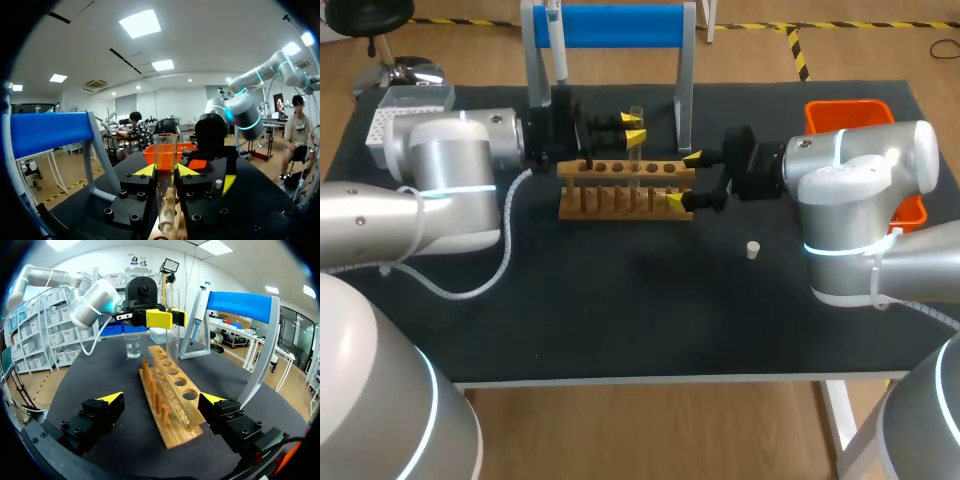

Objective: Invert the test tube, pick up the pipette, mount the tip to pipette, aspirate from beaker and dispense into the tube, eject the tip, return the pipette, and cap with the stopper.

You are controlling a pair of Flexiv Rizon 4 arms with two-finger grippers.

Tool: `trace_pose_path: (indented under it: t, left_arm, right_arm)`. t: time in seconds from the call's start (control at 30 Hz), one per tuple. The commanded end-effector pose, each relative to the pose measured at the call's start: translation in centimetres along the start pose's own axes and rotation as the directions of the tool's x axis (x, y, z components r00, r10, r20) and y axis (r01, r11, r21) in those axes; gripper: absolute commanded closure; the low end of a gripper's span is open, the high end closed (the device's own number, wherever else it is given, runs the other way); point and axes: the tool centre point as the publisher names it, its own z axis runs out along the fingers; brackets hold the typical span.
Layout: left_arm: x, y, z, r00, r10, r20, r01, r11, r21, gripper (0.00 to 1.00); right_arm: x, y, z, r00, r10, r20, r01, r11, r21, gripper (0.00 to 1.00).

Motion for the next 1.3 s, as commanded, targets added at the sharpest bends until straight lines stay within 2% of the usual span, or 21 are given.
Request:
trace_pose_path:
  t: [0.03, 0.7, 0.8, 1.03, 1.3]
  left_arm:
    - [-0.1, 0.4, 0.1, 1.0, 0.003, 0.003, -0.003, 1.0, 0.011, 1.0]
    - [0.0, 1.5, 0.0, 1.0, -0.006, 0.001, 0.006, 1.0, 0.025, 1.0]
    - [0.3, 1.5, 0.1, 1.0, -0.005, -0.012, 0.006, 1.0, 0.03, 0.0]
    - [0.7, 0.5, -1.0, 1.0, -0.005, -0.008, 0.005, 1.0, 0.003, 0.0]
    - [1.7, -1.3, -5.5, 0.998, -0.001, 0.056, 0.005, 0.997, -0.072, 0.0]
  right_arm:
    - [0.0, 0.0, -0.1, 1.0, 0.0, -0.001, 0.0, 1.0, 0.001, 0.0]
    - [0.0, 0.0, -0.1, 1.0, 0.0, -0.001, 0.0, 1.0, 0.001, 0.0]
    - [0.0, 0.0, -0.1, 1.0, 0.0, -0.001, 0.0, 1.0, 0.001, 0.0]
    - [0.0, 0.0, -0.1, 1.0, 0.0, -0.001, 0.0, 1.0, 0.001, 0.0]
    - [0.0, 0.0, -0.1, 1.0, 0.0, -0.001, 0.0, 1.0, 0.001, 0.0]
